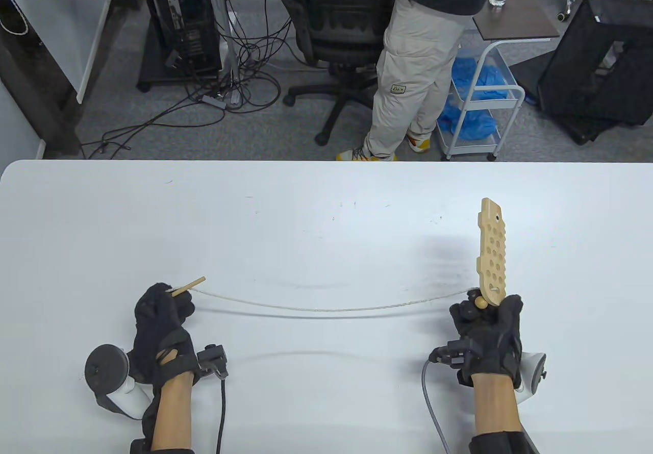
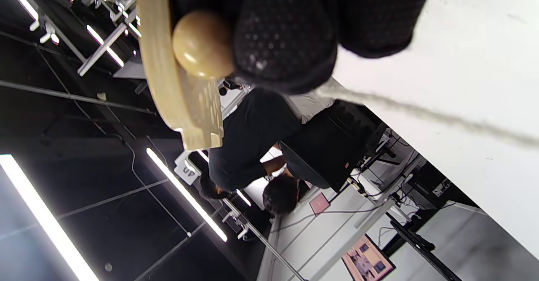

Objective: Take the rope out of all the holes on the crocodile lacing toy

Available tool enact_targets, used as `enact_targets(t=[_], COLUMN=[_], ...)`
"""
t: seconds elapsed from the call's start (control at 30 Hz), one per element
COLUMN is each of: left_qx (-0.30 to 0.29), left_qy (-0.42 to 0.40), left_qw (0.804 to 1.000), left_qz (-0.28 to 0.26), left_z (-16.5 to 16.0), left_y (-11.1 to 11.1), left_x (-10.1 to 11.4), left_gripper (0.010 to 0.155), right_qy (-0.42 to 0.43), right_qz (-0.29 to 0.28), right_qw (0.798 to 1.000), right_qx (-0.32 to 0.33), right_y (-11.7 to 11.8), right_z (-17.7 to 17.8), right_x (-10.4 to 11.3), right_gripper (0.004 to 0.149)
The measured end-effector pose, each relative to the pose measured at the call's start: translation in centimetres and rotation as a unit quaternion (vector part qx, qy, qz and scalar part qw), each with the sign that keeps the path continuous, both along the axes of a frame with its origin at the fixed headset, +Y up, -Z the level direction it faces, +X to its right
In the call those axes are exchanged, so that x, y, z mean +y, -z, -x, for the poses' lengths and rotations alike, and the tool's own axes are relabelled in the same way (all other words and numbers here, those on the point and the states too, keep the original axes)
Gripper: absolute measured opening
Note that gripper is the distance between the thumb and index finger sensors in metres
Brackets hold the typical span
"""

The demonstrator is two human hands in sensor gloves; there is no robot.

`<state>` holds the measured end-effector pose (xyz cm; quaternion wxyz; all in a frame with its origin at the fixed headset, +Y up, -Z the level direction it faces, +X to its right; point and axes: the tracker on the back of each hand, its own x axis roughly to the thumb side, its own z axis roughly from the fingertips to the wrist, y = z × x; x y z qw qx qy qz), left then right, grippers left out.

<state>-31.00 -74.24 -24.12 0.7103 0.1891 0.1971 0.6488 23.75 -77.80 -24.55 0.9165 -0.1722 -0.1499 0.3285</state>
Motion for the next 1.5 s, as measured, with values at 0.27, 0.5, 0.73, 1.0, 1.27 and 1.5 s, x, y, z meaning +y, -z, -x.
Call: enact_targets(t=[0.27, 0.5, 0.73, 1.0, 1.27, 1.5], left_qx=[-0.096, -0.21, -0.295, -0.371, -0.436, -0.457], left_qy=[0.14, 0.186, 0.184, 0.079, -0.011, 0.065], left_qw=[0.985, 0.959, 0.936, 0.923, 0.898, 0.886], left_qz=[-0.005, -0.039, -0.055, -0.069, -0.065, -0.043], left_z=[-4.6, -9.8, -13.2, -14.4, -15.2, -16.2], left_y=[0.8, 0.8, 0.2, 0.4, 0.7, 0.5], left_x=[1.4, 2.1, 2.1, 1.4, 0.5, 0.6], left_gripper=[0.041, 0.042, 0.043, 0.043, 0.043, 0.044], right_qy=[-0.108, -0.136, -0.218, -0.23, -0.228, -0.219], right_qz=[-0.03, -0.072, -0.128, -0.158, -0.167, -0.179], right_qw=[0.99, 0.976, 0.936, 0.908, 0.901, 0.893], right_qx=[0.08, 0.156, 0.246, 0.313, 0.329, 0.35], right_y=[0.7, 0.9, 0.5, -0.5, -0.8, -0.9], right_z=[2.5, 5.4, 9.8, 13.5, 14.2, 14.8], right_x=[1.3, 1.8, 2.3, 2.4, 2.4, 2.5], right_gripper=[0.048, 0.048, 0.047, 0.048, 0.048, 0.048])
